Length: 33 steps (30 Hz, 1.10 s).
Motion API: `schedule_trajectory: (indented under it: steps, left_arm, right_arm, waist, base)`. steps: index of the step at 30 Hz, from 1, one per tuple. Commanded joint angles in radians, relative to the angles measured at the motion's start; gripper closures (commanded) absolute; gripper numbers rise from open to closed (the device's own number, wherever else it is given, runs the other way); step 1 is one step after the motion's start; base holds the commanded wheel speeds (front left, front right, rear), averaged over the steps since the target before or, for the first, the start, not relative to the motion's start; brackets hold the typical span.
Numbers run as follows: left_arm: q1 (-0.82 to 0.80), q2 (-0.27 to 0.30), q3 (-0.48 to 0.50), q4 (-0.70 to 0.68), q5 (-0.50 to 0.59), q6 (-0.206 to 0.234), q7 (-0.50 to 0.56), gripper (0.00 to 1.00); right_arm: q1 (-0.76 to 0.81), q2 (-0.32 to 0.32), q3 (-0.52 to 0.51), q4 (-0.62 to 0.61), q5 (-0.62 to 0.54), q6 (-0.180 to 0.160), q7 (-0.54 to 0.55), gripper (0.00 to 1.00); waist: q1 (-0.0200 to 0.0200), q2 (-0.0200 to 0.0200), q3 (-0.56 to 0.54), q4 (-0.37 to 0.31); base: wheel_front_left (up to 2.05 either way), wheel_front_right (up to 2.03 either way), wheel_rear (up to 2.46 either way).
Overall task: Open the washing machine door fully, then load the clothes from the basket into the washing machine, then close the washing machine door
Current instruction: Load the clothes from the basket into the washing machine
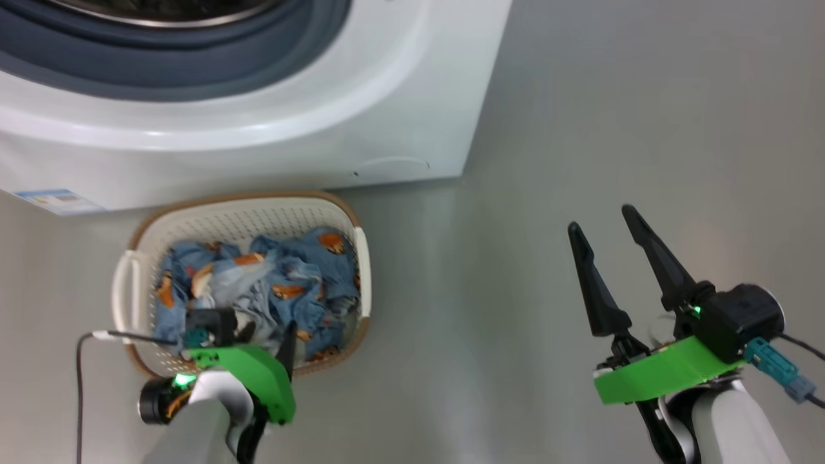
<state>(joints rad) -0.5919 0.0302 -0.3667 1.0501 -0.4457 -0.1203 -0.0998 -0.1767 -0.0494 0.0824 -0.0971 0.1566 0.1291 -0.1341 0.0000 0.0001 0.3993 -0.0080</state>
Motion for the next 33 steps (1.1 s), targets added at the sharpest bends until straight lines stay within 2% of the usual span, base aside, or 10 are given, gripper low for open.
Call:
schedule_trajectory:
  steps: [1, 7, 11, 21, 33]
  left_arm:
    - [-0.027, 0.02, 0.018, 0.005, -0.02, -0.006, -0.017, 0.0]
    - [-0.126, 0.02, 0.003, 0.105, -0.07, -0.009, -0.027, 0.0]
    - [-0.184, 0.04, 0.001, 0.151, -0.089, -0.01, -0.023, 0.0]
    - [-0.284, 0.128, 0.004, 0.184, -0.164, -0.01, 0.007, 0.0]
    - [-0.389, 0.218, 0.005, 0.204, -0.21, -0.01, 0.029, 0.0]
  right_arm:
    - [-0.02, -0.001, 0.028, -0.031, -0.006, 0.002, -0.009, 0.0]
    - [-0.048, -0.001, 0.032, -0.04, 0.006, 0.002, -0.031, 0.0]
    - [-0.067, -0.001, 0.036, -0.044, 0.02, 0.002, -0.051, 0.0]
    - [-0.103, -0.001, 0.061, -0.037, 0.055, 0.002, -0.094, 0.0]
    - [-0.123, -0.001, 0.082, -0.044, 0.083, 0.002, -0.119, 0.0]
  waist:
    - [0.0, -0.0001, 0.088, -0.058]
    - [0.0, -0.0001, 0.185, -0.102]
    - [0.0, -0.0001, 0.249, -0.132]
    - [0.0, -0.0001, 0.391, -0.212]
    - [0.0, -0.0001, 0.532, -0.267]
  base:
    - [0.0, 0.0, 0.0]
    - [0.0, 0.0, 0.0]
    - [0.0, 0.0, 0.0]
    - [0.0, 0.0, 0.0]
    - [0.0, 0.0, 0.0]
